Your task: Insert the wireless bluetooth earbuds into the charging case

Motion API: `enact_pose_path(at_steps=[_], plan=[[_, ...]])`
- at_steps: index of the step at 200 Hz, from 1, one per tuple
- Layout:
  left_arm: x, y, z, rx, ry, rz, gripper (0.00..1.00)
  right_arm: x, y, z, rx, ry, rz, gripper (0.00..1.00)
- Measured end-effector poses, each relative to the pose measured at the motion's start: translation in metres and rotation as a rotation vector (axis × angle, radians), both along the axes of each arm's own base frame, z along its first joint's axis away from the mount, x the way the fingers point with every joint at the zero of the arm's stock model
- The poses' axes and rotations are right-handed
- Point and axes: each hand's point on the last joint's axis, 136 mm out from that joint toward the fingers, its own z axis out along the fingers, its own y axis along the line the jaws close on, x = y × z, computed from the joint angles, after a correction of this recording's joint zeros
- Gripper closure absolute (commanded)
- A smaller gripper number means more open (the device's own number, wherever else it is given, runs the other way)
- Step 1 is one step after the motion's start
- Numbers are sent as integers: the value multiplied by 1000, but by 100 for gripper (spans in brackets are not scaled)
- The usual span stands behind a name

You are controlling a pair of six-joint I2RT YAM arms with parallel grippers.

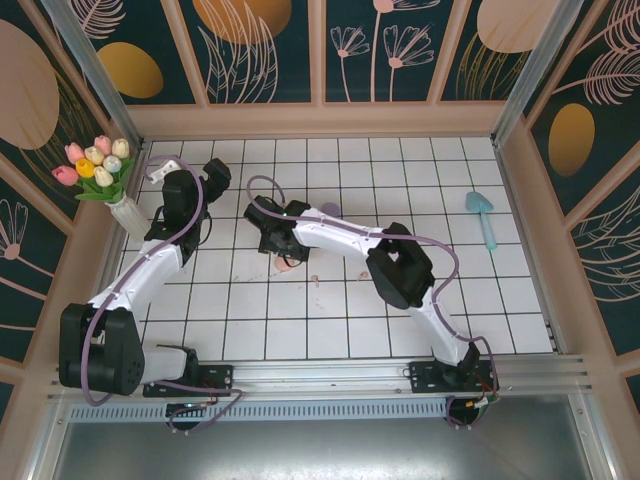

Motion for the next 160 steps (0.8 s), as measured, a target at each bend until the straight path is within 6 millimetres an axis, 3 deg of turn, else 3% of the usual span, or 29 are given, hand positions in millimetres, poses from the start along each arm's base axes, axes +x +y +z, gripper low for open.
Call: enact_pose_path(at_steps=[68, 111, 160], plan=[[0, -1, -1, 0, 4, -3, 1, -14, 4, -32, -48, 51, 33, 27], [1, -1, -3, 0, 7, -3, 1, -16, 6, -33, -58, 48, 45, 31], [1, -1, -3, 0, 7, -3, 1, -17, 1, -35, -105, 32, 75, 44]])
